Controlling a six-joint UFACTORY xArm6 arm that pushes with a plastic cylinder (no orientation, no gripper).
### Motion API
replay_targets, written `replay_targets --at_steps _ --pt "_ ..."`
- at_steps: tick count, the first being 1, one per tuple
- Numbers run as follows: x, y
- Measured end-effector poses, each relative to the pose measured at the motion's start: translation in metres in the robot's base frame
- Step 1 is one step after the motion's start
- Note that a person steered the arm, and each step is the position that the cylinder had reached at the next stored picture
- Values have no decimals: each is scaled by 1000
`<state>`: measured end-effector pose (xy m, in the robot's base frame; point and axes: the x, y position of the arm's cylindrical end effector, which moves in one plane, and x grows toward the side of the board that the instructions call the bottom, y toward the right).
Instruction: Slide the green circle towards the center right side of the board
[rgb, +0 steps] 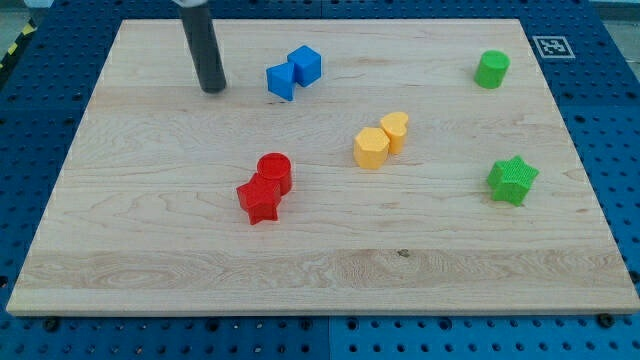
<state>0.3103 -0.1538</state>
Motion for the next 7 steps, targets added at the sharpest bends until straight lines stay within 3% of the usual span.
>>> replay_targets --at_steps 1,2,3,5,7 --pt "-57 11" --pt "-103 65" --pt "-117 114" --pt "-106 274" --pt "-10 387"
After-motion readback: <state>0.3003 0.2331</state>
